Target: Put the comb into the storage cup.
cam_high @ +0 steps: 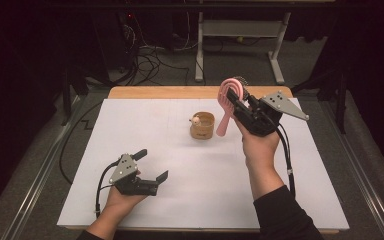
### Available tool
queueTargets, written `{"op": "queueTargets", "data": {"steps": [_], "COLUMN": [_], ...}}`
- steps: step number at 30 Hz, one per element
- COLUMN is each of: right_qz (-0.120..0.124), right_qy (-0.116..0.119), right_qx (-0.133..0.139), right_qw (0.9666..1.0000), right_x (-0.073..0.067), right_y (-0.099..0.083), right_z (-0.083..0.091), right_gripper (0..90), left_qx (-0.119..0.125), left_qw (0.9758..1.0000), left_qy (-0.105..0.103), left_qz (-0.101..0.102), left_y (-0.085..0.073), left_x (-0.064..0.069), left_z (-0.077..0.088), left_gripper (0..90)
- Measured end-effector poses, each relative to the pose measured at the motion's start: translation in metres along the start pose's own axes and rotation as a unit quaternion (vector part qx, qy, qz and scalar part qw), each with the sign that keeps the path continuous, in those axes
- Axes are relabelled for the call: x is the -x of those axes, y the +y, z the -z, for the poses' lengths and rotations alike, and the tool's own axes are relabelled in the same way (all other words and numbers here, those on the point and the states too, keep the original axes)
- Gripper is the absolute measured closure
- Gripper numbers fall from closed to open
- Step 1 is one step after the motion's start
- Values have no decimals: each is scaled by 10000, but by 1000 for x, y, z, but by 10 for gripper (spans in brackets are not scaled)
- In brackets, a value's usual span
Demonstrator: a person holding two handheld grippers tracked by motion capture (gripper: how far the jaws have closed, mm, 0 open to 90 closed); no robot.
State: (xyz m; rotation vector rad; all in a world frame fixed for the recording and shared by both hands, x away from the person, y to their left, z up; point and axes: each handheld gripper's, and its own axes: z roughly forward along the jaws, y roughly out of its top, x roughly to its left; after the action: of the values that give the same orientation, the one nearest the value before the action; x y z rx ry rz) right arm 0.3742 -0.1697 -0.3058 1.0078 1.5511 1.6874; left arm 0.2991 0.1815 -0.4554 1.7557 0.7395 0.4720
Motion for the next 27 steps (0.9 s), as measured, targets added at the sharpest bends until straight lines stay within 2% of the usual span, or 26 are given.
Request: {"op": "queueTargets", "data": {"steps": [11,19,27], "right_qz": [93,130,63], "right_qy": [-31,-35,-61], "right_qx": [44,119,190], "right_qw": [9999,9998,9998], "right_x": [-5,-6,-7], "right_y": [11,8,3], "right_z": [-23,-39,-52], "right_gripper": [667,667,667], "left_qx": [-15,-18,5], "left_qw": [10000,10000,10000], "left_qy": [-19,-6,-12], "left_qz": [-13,-5,25], "left_y": [0,-1,0], "left_x": [0,-1,0], "left_z": [0,0,0], "left_gripper": [0,0,0]}}
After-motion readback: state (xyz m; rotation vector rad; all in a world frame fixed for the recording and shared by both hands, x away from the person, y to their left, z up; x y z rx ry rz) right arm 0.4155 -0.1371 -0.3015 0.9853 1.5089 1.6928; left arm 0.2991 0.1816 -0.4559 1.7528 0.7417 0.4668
